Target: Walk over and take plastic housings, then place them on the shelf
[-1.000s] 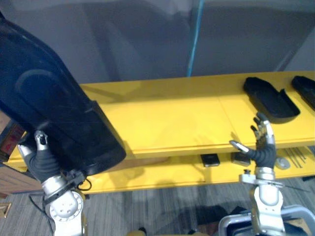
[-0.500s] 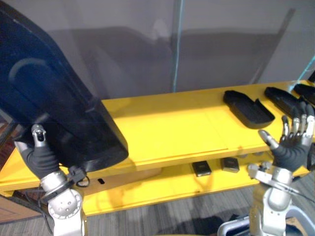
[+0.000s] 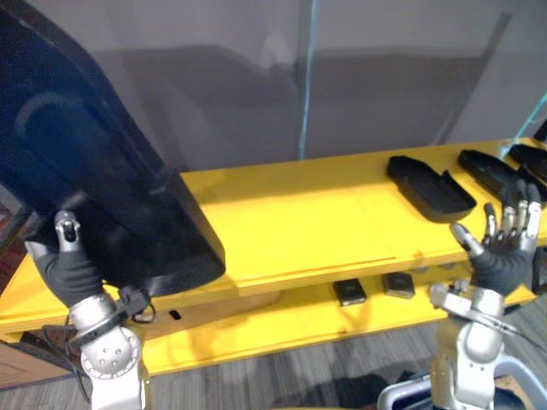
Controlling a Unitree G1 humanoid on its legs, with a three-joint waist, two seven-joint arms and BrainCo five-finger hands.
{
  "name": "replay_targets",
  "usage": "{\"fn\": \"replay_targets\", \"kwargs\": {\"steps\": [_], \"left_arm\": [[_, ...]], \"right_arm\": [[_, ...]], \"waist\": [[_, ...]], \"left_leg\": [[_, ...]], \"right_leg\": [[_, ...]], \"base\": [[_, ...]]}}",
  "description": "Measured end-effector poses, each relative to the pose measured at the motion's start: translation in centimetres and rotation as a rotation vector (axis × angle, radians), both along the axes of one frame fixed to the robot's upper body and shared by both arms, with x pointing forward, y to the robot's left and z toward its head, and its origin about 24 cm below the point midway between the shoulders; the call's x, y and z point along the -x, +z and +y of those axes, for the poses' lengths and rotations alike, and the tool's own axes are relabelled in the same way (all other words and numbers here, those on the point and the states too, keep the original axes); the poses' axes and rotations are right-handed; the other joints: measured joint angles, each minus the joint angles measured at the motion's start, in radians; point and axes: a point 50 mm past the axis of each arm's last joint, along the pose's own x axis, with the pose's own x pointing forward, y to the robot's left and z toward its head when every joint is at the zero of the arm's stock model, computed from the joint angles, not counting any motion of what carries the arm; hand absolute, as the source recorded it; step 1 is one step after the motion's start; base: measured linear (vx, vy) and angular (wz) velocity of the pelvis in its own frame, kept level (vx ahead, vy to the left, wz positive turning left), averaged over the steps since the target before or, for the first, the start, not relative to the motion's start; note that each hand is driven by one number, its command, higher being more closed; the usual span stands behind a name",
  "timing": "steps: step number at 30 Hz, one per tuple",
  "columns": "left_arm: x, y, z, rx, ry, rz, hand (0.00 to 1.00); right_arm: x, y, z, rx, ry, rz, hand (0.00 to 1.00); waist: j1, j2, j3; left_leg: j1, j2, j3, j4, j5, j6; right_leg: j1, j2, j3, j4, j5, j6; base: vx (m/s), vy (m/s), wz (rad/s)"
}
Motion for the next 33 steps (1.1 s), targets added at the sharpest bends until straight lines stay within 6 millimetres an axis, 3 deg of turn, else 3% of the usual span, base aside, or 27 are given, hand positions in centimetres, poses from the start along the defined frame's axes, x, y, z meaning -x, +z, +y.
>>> {"fn": "replay_targets", "kwargs": {"steps": [8, 18, 26, 33], "left_arm": [[0.0, 0.7, -0.2, -0.022, -0.015, -0.024, 1.0], [-0.4, 0.7, -0.3, -0.015, -0.06, -0.013, 1.0], [-4.0, -1.0, -3.7, -0.032, -0.176, 0.17, 1.0], [-5.5, -0.6, -7.0, -0.136, -0.186, 0.187, 1.0]], "right_arm": [[-0.4, -0.4, -0.1, -0.025, 0.006, 0.031, 0.0], [-1.3, -0.4, 0.0, -0.04, 0.021, 0.027, 0.0], [-3.8, 1.1, 2.3, 0.039, 0.145, 0.01, 0.0], [-4.9, 1.4, 5.4, 0.058, 0.297, 0.008, 0.0]], "waist": [[-0.003, 0.013, 0.013], [-0.004, 0.011, 0.015], [-0.006, 0.004, 0.02], [-0.019, -0.01, 0.032]], "left_leg": [[0.002, 0.0, 0.031, -0.004, -0.001, 0.0], [0.001, -0.005, 0.032, -0.009, 0.0, 0.001], [-0.001, -0.015, 0.024, -0.009, 0.002, 0.003], [-0.002, -0.028, 0.022, -0.01, 0.005, 0.008]], "right_leg": [[0.001, 0.0, 0.021, -0.021, 0.02, 0.001], [0.003, -0.003, 0.021, -0.033, 0.026, 0.005], [0.005, -0.013, 0.016, -0.037, 0.029, 0.009], [0.003, -0.025, 0.014, -0.037, 0.033, 0.016]], "base": [[-0.01, 0.009, -0.07], [0.0, 0.0, 0.0], [0.0, 0.005, 0.02], [0.0, 0.0, 0.0]]}}
